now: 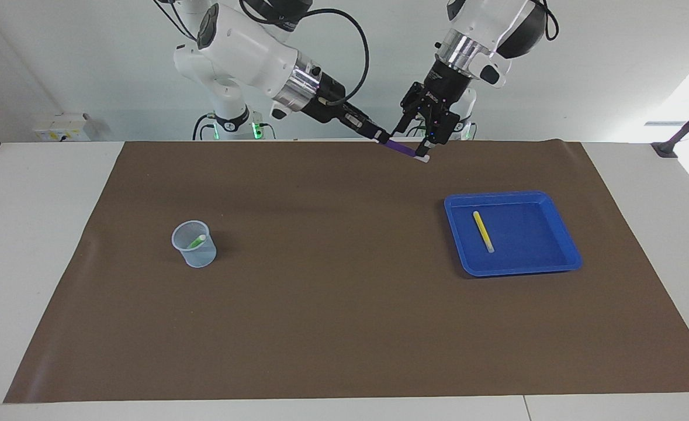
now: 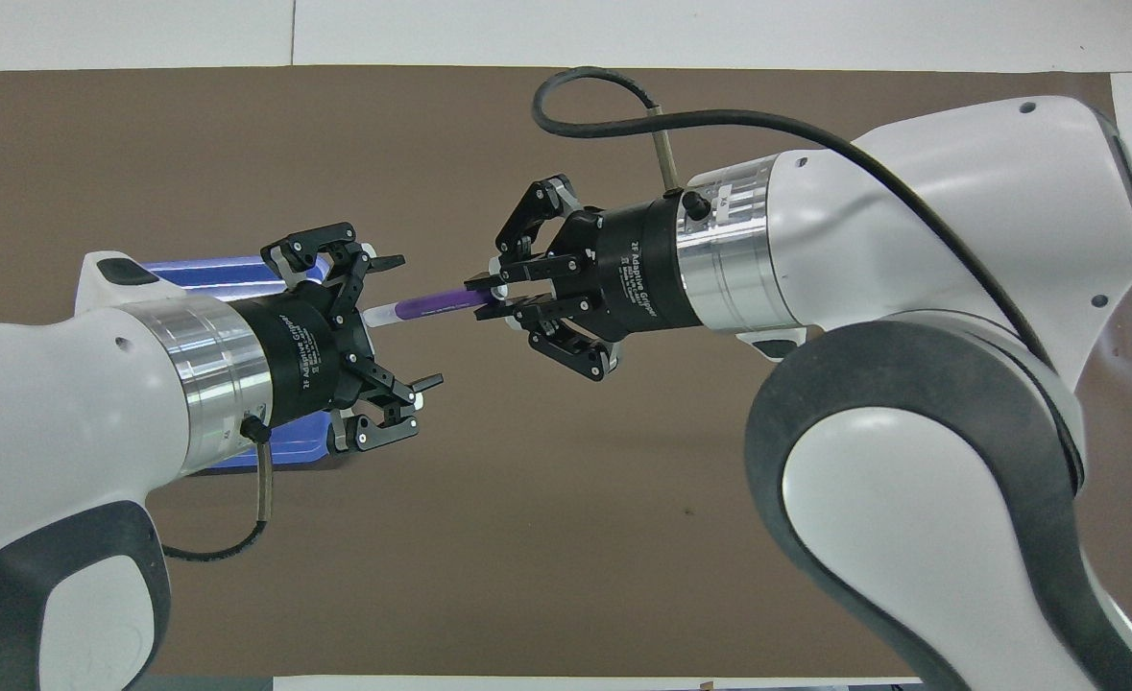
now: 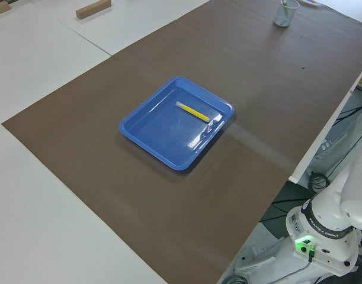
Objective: Right arm passes pens to left for tray arrangement
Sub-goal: 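Hold out the purple pen while the left gripper closes on it, then open the right gripper and draw it back from the purple pen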
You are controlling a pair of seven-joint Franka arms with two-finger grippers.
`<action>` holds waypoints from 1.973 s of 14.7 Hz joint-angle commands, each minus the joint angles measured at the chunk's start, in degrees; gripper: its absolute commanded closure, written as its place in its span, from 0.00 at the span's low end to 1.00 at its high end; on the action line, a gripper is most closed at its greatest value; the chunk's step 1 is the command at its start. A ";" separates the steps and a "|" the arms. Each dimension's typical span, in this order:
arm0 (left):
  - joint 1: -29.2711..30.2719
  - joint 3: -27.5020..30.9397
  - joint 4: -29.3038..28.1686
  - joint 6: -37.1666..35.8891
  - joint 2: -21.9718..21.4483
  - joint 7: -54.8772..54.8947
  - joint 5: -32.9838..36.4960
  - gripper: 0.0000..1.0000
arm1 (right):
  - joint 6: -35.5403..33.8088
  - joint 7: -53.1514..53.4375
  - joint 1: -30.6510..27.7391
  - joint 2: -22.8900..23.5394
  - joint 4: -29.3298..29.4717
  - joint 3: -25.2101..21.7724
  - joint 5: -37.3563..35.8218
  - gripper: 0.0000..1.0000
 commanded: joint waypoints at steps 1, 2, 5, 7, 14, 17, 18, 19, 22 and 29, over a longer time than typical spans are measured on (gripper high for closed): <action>-0.28 0.06 -0.59 3.39 1.54 -0.03 1.02 0.00 | 0.78 0.64 0.05 0.02 -0.16 0.33 0.75 1.00; -0.28 -0.02 -0.59 3.92 1.81 0.14 1.20 0.00 | 0.70 0.64 0.14 0.02 -0.16 0.33 0.75 1.00; -0.37 -0.20 -0.24 3.84 2.08 1.20 1.20 0.02 | 0.69 0.64 0.23 0.11 -0.16 0.33 0.75 1.00; -0.29 -0.20 0.02 3.58 2.08 1.20 1.20 0.14 | 0.70 0.64 0.23 0.10 -0.07 0.33 0.75 1.00; -0.02 -0.02 0.64 2.70 1.73 1.38 1.29 0.44 | 0.70 0.56 0.23 0.11 -0.16 0.33 0.66 1.00; 0.07 -0.02 0.72 2.26 1.55 1.29 1.29 0.67 | 0.25 0.56 0.23 0.11 -0.16 0.33 0.57 1.00; 0.07 -0.02 0.72 2.26 1.46 1.20 1.29 0.80 | 0.17 0.56 0.23 0.11 -0.16 0.33 0.57 1.00; 0.15 -0.02 0.72 2.26 1.55 1.20 1.37 0.98 | 0.25 0.56 0.23 0.11 -0.16 0.33 0.57 1.00; 0.33 0.06 1.25 2.35 1.46 1.38 1.46 1.00 | 0.17 0.56 0.23 0.11 -0.16 0.33 0.57 1.00; 0.59 0.24 1.95 2.52 1.64 1.38 1.55 1.00 | -0.18 -0.06 0.23 0.02 -0.16 0.24 -4.24 0.50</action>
